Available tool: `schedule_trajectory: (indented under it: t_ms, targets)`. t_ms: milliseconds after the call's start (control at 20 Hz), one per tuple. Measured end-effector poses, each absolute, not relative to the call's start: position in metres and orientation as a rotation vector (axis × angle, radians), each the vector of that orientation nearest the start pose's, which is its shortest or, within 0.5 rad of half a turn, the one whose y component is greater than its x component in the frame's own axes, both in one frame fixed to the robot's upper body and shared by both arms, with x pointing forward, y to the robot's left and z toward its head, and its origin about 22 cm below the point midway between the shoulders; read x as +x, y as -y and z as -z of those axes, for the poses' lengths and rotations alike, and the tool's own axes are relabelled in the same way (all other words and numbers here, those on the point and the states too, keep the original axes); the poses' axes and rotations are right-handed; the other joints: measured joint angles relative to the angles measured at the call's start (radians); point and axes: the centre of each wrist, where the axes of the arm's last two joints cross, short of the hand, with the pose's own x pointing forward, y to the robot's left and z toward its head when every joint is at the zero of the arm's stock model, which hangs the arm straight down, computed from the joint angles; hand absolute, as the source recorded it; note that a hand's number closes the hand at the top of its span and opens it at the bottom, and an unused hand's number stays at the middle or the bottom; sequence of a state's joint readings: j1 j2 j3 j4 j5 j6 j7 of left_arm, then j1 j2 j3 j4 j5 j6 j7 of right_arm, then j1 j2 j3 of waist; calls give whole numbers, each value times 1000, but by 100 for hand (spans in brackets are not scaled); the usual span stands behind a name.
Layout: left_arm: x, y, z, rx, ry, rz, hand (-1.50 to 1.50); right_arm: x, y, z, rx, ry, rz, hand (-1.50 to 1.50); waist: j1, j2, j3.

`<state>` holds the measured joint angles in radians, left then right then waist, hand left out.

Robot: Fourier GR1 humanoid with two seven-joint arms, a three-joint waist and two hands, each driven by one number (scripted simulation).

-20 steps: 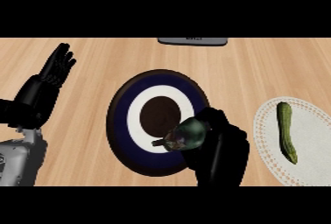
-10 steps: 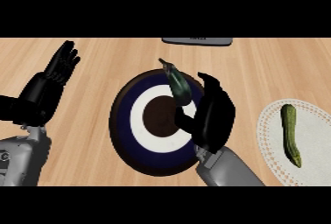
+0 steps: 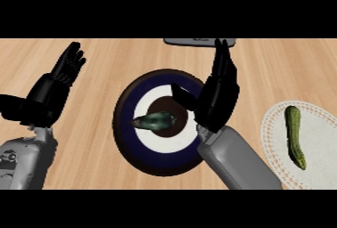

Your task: Pick the eggplant from the placemat and place it in the plate

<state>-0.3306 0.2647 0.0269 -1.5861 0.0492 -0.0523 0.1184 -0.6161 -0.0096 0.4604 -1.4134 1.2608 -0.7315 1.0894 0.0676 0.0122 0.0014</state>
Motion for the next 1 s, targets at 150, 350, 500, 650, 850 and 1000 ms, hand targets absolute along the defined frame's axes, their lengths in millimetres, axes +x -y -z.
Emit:
schedule_trajectory:
  t_ms: [150, 350, 500, 650, 850, 1000]
  targets:
    - [308, -260, -106, 86, 1765, 273, 0, 307, 55, -112, -1043, 1721, 84, -150, -8, -4, 0]
    - [308, -268, -106, 107, 1753, 254, 0, 297, 60, -107, -989, 1757, 205, -150, -34, -12, -1]
    - [305, -270, -103, 124, 1745, 243, 0, 282, 68, -99, -973, 1769, 279, -150, -51, -17, -1]
    - [301, -278, -102, 139, 1739, 233, 0, 260, 75, -87, -953, 1774, 342, -150, -64, -20, -1]
    - [298, -285, -104, 154, 1738, 223, 0, 216, 81, -72, -921, 1752, 402, -150, -78, -21, -1]
    - [295, -289, -104, 154, 1740, 221, 0, 178, 83, -62, -915, 1730, 415, -150, -82, -20, -1]
